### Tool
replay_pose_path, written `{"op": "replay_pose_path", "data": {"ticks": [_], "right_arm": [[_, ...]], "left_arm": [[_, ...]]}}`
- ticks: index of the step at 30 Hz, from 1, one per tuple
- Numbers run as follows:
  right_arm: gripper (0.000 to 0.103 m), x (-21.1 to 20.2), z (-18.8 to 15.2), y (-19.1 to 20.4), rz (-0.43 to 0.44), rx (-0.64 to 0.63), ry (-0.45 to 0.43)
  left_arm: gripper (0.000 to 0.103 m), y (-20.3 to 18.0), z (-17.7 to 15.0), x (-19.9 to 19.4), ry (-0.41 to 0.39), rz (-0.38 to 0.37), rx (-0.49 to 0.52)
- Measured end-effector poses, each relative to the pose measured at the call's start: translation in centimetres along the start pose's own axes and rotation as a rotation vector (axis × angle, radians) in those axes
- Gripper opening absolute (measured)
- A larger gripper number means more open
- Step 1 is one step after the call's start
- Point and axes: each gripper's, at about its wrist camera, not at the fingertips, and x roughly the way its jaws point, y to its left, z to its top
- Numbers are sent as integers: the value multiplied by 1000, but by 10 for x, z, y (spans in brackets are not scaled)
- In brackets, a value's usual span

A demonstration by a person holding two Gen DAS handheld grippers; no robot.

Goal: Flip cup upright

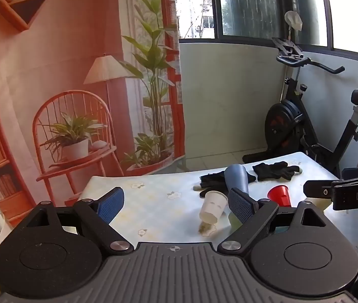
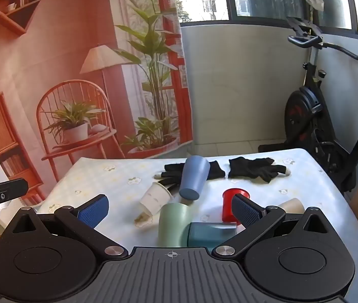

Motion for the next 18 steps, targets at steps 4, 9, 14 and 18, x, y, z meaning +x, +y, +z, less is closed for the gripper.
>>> {"op": "replay_pose_path", "data": {"ticks": [4, 9, 14, 18], "right_arm": [[103, -1, 0, 0, -1, -5, -6], [103, 0, -3, -3, -2, -4, -10], [103, 0, 1, -2, -2, -1, -7], [103, -4, 2, -2, -5, 0, -12]], "left_arm": [[91, -3, 0, -1, 4, 4, -5], [91, 2, -3, 3, -2, 3, -8], [91, 3, -5, 7, 11, -7, -19], [91, 4, -1, -1, 2, -9, -25]]}}
